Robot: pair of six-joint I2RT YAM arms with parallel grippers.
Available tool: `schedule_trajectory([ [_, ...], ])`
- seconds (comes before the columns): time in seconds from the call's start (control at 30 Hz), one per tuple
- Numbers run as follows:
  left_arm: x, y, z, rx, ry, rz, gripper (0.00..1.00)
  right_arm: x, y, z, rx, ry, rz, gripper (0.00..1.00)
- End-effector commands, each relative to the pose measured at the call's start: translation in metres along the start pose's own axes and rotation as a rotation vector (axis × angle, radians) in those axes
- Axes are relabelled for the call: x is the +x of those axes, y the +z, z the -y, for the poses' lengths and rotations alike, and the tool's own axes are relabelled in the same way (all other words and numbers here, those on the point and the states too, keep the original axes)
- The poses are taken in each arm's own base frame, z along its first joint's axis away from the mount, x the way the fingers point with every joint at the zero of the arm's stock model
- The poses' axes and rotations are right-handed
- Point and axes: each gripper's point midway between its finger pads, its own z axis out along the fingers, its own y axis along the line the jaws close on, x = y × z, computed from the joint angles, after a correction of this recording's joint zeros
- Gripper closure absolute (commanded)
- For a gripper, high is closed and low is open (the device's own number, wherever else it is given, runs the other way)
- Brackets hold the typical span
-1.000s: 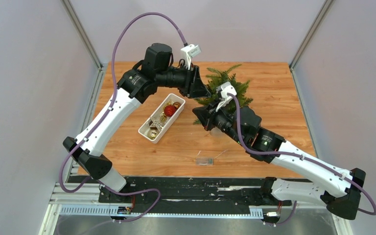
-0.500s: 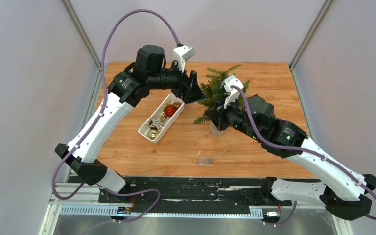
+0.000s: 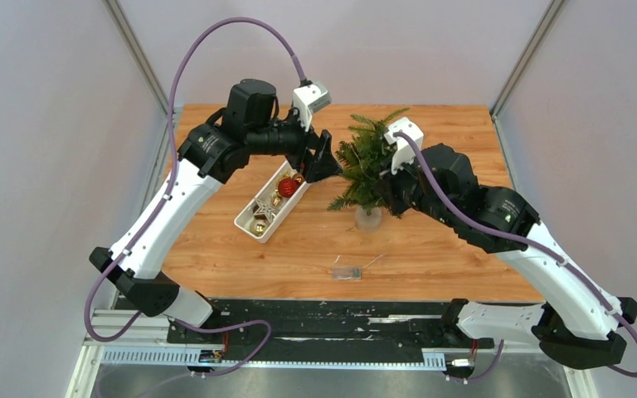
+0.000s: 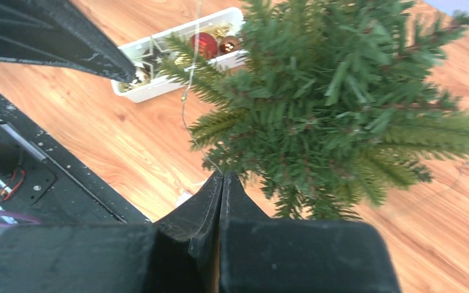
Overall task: Decorate the small christmas tree
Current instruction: Wrap the decoration item around the Christmas tree.
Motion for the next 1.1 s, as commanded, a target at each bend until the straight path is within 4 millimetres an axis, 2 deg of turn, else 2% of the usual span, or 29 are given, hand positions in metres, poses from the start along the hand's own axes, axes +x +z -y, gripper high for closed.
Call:
schedule_trajectory([
  [0.0, -0.003, -0.006, -0.004, -0.030, 0.050, 0.022, 0.04, 0.002, -0.010, 0.025, 0.082, -0.060, -0.068, 1.00],
  [0.13, 0.002, -0.002, -0.008, -0.038, 0.048, 0.011, 0.04, -0.003, -0.022, 0.041, 0.149, -0.072, -0.071, 1.00],
  [0.3, 0.002, -0.003, -0.010, -0.051, 0.053, 0.016, 0.04, -0.006, -0.020, 0.051, 0.198, -0.116, -0.089, 1.00],
  [0.53, 0.004, -0.007, -0.011, -0.060, 0.079, 0.020, 0.04, -0.018, -0.032, 0.076, 0.322, -0.191, -0.068, 1.00],
  [0.9, 0.007, -0.005, -0.007, -0.037, 0.070, 0.019, 0.04, -0.031, -0.010, 0.101, 0.455, -0.374, 0.020, 1.00],
  [1.07, 0.006, -0.007, -0.006, -0.039, 0.076, 0.024, 0.04, -0.037, -0.005, 0.110, 0.473, -0.395, 0.087, 1.00],
])
